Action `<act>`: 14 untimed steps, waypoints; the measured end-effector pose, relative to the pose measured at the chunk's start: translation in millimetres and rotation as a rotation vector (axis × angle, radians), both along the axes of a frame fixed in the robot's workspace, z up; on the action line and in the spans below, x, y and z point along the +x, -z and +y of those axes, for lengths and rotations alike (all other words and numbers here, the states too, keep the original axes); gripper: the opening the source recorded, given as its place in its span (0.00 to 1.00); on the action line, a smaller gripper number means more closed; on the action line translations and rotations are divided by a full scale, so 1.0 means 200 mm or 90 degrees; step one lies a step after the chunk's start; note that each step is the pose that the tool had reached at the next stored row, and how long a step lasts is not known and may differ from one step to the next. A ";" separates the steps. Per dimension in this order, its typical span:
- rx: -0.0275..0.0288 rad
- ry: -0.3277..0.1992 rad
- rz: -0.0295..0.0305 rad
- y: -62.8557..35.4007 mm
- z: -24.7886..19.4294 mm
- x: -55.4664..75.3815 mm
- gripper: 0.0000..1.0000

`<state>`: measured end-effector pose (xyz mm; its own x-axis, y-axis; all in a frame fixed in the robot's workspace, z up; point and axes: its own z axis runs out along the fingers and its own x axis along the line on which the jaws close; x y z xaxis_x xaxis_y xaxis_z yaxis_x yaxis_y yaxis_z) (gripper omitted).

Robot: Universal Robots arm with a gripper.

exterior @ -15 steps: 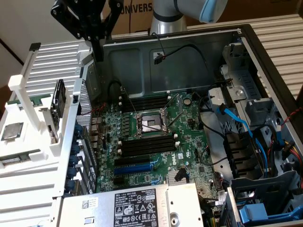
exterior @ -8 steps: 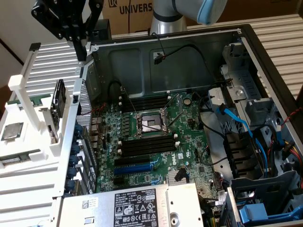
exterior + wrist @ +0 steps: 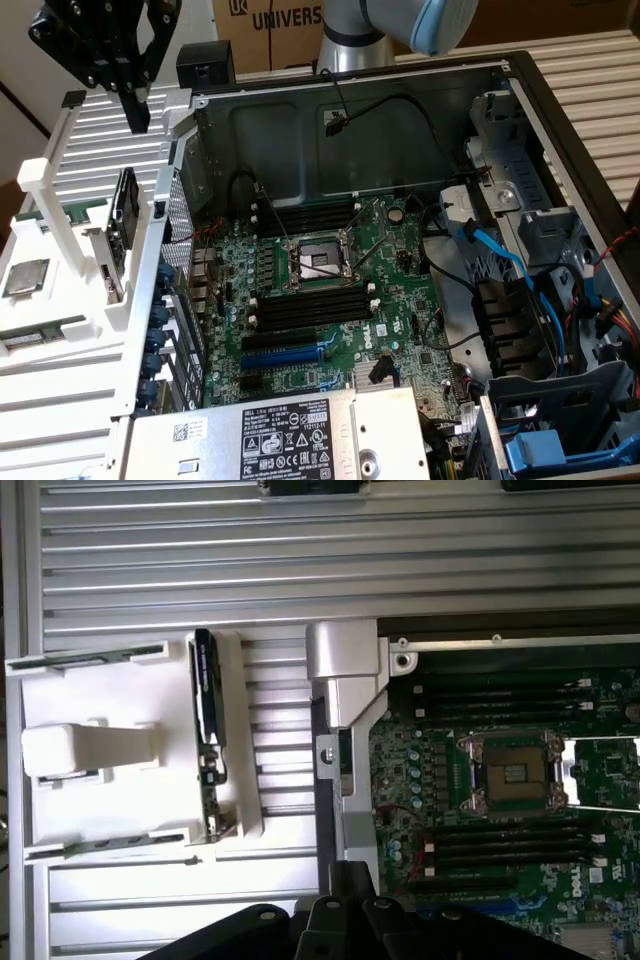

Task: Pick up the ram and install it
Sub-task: 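Reach for the ram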

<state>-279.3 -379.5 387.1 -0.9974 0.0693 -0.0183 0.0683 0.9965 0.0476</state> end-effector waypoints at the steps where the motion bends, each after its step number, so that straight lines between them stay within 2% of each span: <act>1: 0.0000 0.000 0.0003 0.001 0.004 -0.02 0.10; 5: -0.0001 -0.001 0.0096 0.003 0.012 -0.08 0.10; 11: 0.0000 -0.002 0.0187 0.006 0.018 -0.17 0.10; 12: 0.0000 -0.002 0.0218 0.007 0.019 -0.20 0.10; 13: -0.0001 -0.002 0.0234 0.008 0.020 -0.22 0.10; 14: 0.0000 -0.003 0.0267 0.011 0.022 -0.27 0.10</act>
<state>-333.3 -375.1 384.9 -0.9976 0.0647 0.0235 0.0657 0.9968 0.0447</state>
